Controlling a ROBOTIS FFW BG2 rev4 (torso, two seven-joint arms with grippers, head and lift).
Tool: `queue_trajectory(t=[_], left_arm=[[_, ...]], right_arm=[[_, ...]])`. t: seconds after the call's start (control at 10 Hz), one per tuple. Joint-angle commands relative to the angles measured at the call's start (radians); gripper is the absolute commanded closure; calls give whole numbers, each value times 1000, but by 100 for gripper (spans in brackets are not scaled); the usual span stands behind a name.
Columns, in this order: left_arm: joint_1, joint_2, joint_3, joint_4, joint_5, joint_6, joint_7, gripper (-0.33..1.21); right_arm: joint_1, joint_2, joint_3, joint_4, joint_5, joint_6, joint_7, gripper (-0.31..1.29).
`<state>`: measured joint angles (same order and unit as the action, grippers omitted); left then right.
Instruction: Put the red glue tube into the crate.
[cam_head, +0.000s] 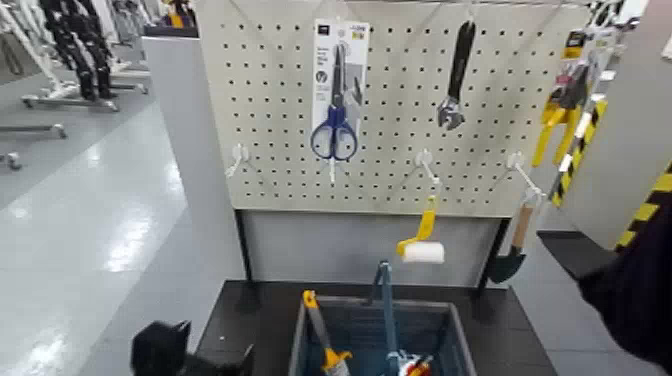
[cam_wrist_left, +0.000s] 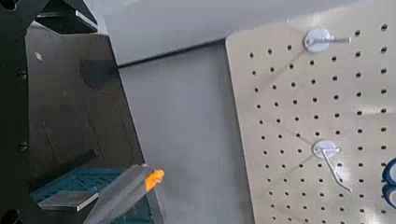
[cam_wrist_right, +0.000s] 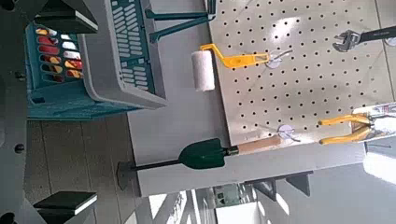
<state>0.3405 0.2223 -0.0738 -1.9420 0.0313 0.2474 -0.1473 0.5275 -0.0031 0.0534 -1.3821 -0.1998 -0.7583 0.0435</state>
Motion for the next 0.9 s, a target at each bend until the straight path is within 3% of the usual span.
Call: queue_trajectory(t=[0.1,0.3,0.9], left_arm=[[74,9,-6,48,38,-149,89,10],[77,9,-11,49,42,-140,92,9],[74,15,-20,49,39,-135,95,9]], right_arm=[[6,129,-1,-3,2,-1,-1,5],[14,115,2,-12,6,-1,1,5],[34,126,-10,-40,39,30,2,5]])
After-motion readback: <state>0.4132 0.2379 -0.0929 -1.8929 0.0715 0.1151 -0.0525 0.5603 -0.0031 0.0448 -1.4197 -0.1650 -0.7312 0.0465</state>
